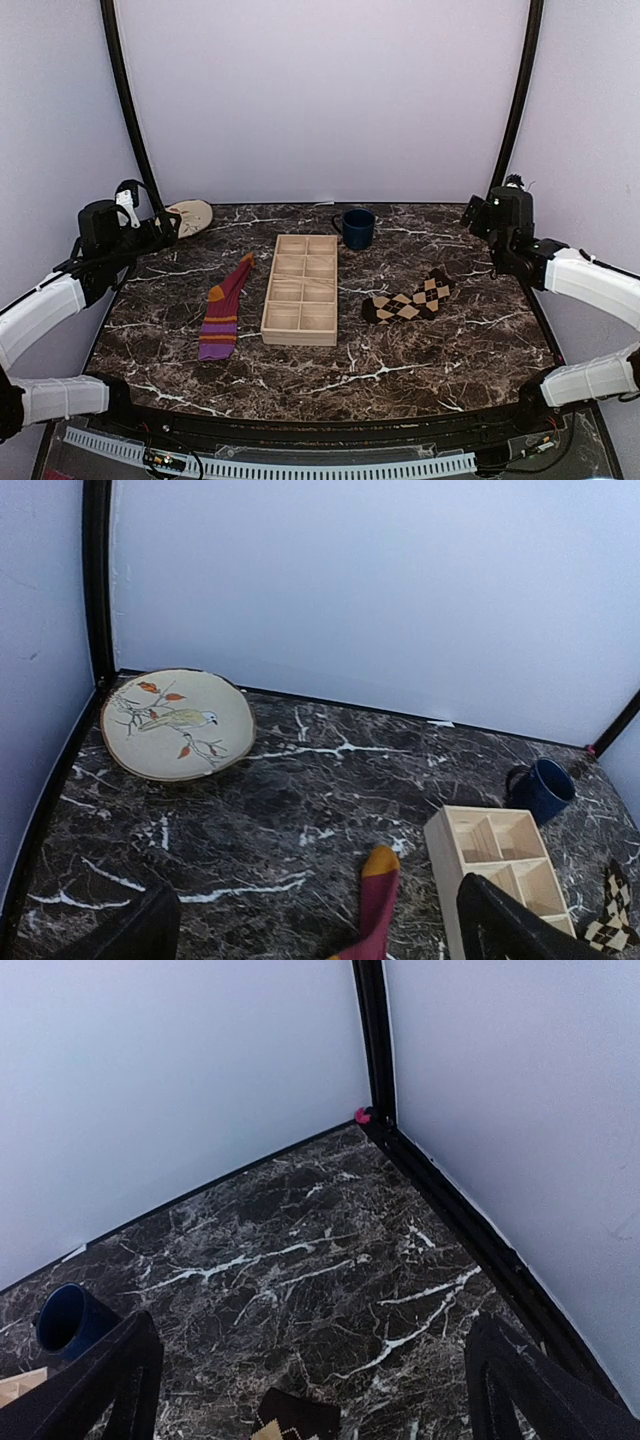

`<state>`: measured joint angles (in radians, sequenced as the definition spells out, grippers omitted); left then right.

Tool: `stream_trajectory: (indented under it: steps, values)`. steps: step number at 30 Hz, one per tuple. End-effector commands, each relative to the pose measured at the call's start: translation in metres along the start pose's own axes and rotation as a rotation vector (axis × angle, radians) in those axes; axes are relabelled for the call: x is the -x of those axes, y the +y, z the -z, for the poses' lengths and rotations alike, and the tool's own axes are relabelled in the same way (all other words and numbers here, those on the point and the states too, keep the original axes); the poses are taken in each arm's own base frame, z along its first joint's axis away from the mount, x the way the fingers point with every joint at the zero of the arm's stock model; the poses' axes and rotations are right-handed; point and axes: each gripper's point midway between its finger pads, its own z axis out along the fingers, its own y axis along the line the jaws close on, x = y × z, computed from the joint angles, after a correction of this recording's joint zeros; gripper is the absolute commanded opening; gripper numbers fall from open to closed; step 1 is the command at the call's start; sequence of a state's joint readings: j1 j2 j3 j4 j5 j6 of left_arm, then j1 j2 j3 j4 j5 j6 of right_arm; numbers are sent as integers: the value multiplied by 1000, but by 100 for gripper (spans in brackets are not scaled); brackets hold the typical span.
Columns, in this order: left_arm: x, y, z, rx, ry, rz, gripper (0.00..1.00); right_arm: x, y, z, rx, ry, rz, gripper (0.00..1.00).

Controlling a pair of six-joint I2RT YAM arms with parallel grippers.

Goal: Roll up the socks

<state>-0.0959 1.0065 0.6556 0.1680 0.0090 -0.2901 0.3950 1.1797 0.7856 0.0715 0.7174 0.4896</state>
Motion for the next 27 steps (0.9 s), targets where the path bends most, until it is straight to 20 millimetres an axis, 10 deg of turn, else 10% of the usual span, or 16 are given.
stream_trajectory:
  steps: [1, 9, 27]
  values:
    - [-12, -18, 22, -2, 74, 13, 99, 14, -15, 17, 6, -78, 26, 99]
    - [-37, -93, 43, -114, 177, -102, 99, -4, 18, 26, 247, 46, -11, 78]
    - [-110, -312, 48, -341, 315, -596, 95, -153, -7, -17, 69, 609, -22, 64]
